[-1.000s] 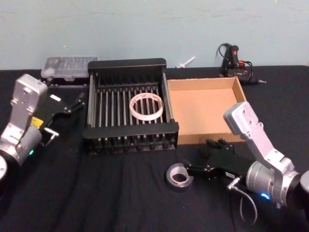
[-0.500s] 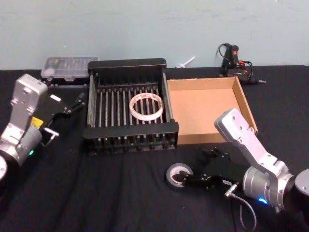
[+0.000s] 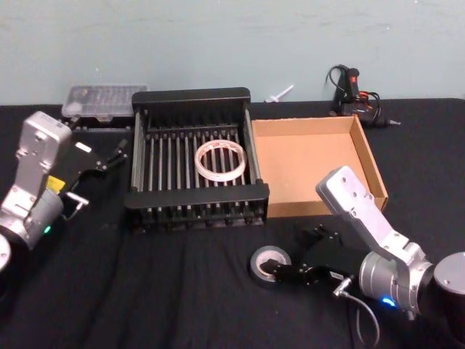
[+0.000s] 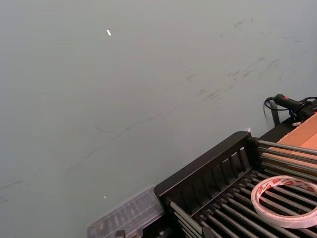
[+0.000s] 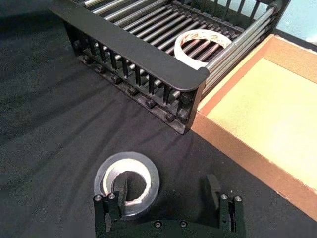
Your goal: Pick up the white tape and place it into the black box , Pick up the silver tape and place it into the brown box.
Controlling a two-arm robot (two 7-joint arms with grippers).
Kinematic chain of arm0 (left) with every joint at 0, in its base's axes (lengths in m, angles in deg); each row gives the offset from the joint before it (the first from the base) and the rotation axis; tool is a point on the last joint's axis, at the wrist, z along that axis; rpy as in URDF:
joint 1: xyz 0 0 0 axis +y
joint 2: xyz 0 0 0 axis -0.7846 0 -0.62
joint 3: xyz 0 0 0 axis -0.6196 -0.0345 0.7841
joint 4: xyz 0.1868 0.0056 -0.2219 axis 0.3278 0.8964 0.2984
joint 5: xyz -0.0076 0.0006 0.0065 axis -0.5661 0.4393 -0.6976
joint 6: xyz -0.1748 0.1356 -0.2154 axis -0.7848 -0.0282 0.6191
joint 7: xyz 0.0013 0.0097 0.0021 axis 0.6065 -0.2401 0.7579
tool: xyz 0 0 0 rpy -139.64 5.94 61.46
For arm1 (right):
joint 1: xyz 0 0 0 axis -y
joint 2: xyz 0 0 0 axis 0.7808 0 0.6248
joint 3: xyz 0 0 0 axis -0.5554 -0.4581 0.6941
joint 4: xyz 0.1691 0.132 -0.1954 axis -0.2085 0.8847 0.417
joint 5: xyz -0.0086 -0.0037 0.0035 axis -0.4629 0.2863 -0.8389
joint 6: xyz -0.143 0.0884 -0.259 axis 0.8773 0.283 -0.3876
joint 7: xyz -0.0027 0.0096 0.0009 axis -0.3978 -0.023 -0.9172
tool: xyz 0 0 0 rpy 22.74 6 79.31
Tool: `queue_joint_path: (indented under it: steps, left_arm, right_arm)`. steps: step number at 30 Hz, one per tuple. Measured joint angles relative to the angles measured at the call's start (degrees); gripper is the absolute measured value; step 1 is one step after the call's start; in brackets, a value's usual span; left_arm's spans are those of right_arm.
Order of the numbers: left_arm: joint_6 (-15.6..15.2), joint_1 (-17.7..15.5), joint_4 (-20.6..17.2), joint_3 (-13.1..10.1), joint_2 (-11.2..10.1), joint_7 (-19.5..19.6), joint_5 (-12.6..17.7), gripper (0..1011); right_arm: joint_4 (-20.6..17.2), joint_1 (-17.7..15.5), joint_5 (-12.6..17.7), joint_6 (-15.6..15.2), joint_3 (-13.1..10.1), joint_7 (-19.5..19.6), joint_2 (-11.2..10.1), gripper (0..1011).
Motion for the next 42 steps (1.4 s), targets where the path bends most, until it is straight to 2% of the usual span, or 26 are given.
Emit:
queue_joint_path:
  steps: [21,25,28,29,33,36,42]
  left_arm:
    - [0.0,0.0,0.0,0.0,0.0,0.0,0.0,1001]
    - [0.0,0.0,0.0,0.0,0.0,0.0,0.0,1001]
    - [0.0,0.0,0.0,0.0,0.0,0.0,0.0,1001]
    - [0.0,0.0,0.0,0.0,0.0,0.0,0.0,1001]
    - [0.0,0.0,0.0,0.0,0.0,0.0,0.0,1001]
    - [0.0,0.0,0.0,0.0,0.0,0.0,0.0,1002]
    - [0.0,0.0,0.0,0.0,0.0,0.0,0.0,1001]
  right_arm:
    - [1.21,0.91,-0.85,0.4,0.6,0.12,0.58,1003]
    - [1.21,0.89,-0.82,0.4,0.57,0.12,0.58,935]
    - [1.21,0.87,-0.79,0.4,0.55,0.12,0.58,863]
    - [1.2,0.87,-0.78,0.4,0.54,0.12,0.58,811]
    - [1.2,0.85,-0.75,0.4,0.51,0.12,0.58,738]
    - [1.18,0.83,-0.72,0.4,0.49,0.12,0.58,602]
    - [1.16,0.82,-0.68,0.4,0.48,0.12,0.58,446]
